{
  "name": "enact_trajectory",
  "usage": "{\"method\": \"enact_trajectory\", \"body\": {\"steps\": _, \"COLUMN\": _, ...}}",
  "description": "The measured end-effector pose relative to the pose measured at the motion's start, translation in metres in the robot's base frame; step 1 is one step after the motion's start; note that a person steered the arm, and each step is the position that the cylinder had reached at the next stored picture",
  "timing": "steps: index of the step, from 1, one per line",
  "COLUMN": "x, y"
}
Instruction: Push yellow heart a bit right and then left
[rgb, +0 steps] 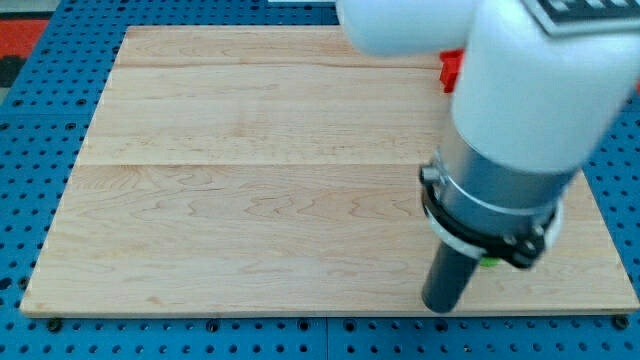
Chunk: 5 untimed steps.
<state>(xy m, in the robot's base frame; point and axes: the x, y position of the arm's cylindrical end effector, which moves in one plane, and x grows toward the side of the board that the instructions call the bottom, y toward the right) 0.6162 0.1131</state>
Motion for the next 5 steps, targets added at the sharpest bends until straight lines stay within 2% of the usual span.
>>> {"method": "enact_trajectory", "body": {"steps": 1, "x": -0.009, "y": 0.096}}
{"method": "enact_trajectory", "body": {"steps": 2, "x": -0.039, "y": 0.179}}
{"method": "enact_trajectory", "body": {"steps": 4, "x": -0.142, "y": 0.184}}
{"method": "enact_trajectory", "body": {"steps": 5, "x": -0.143, "y": 0.145}}
